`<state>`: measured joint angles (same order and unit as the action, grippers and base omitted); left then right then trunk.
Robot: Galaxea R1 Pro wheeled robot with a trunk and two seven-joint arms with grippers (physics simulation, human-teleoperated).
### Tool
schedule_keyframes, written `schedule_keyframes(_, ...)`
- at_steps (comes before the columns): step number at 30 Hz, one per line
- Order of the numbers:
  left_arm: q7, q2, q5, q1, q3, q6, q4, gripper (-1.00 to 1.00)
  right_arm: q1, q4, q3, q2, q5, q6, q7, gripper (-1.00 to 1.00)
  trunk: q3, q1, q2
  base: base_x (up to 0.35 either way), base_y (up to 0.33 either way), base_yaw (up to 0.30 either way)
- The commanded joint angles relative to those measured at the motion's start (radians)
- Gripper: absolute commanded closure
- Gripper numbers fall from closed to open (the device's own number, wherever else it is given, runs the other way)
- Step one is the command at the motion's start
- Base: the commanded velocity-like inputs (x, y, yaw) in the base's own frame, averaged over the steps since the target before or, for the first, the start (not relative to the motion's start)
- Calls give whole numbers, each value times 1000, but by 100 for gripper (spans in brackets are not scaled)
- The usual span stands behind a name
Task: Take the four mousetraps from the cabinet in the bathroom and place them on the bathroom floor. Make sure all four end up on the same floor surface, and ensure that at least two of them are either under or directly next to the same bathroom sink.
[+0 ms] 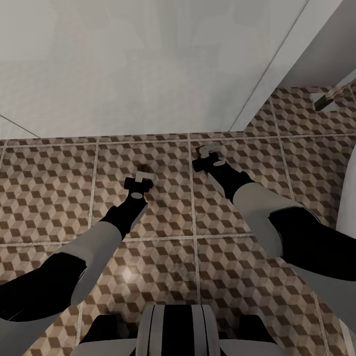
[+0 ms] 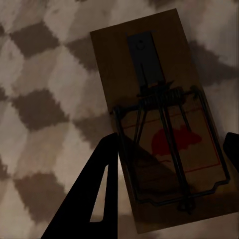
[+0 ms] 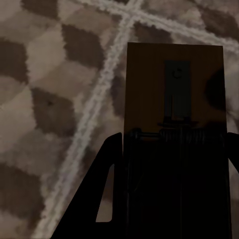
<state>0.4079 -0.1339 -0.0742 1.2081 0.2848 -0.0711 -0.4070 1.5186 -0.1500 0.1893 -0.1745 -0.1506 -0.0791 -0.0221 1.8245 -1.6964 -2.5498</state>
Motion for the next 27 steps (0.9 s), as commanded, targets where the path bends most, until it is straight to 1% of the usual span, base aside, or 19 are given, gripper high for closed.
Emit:
schedule_keyframes(1, 9, 0, -10, 1, 7, -8, -1, 100, -1, -2, -1, 0, -9, -7, -4, 100, 0, 0, 0, 0, 0, 0)
schedule_keyframes(17, 10, 1, -12, 2, 7, -10, -56, 100, -1, 0, -1, 0, -9, -7, -4, 100, 0, 0, 0, 0, 0, 0)
schedule_keyframes(27, 10, 7, -12, 2, 6, -10, -57, 100, -1, 0, -1, 0, -9, -7, -4, 100, 0, 0, 0, 0, 0, 0)
